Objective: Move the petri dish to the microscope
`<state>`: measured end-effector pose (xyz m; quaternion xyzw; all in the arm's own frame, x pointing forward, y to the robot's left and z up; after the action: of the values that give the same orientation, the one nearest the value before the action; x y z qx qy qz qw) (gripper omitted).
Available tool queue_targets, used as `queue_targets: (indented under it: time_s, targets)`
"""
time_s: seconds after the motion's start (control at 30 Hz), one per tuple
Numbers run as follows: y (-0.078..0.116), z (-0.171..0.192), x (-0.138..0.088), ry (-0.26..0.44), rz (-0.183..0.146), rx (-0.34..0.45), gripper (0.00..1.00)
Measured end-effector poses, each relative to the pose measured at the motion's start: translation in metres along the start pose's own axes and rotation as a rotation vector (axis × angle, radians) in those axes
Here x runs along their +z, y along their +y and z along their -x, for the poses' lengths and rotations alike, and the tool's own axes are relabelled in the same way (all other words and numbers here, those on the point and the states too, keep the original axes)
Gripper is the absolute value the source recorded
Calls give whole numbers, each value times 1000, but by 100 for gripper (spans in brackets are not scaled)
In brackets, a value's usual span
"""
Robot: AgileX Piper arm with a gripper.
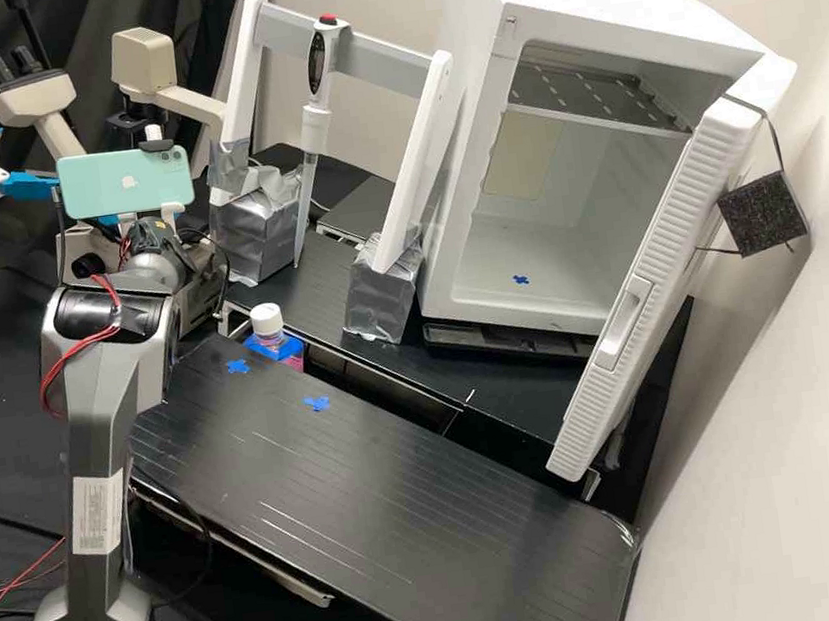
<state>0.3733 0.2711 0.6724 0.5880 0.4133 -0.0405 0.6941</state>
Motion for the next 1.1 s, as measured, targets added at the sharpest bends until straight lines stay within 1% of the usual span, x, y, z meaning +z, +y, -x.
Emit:
queue_targets:
  time_s: [0.1, 0.2, 0.33, 0.43, 0.47, 0.8, 1.1]
  targets:
    - [-5, -10, 3, -33, 2, -16, 0]
    - [-5, -18, 7, -59, 5, -18, 0]
    - [0, -25, 7, -81, 11, -6, 0]
    - [3, -31, 7, -110, 8, 0, 0]
    - [4, -32, 6, -113, 8, 5, 0]
    - [-6, -54, -1, -120, 17, -8, 0]
    - [-3, -66, 0, -124, 21, 11, 0]
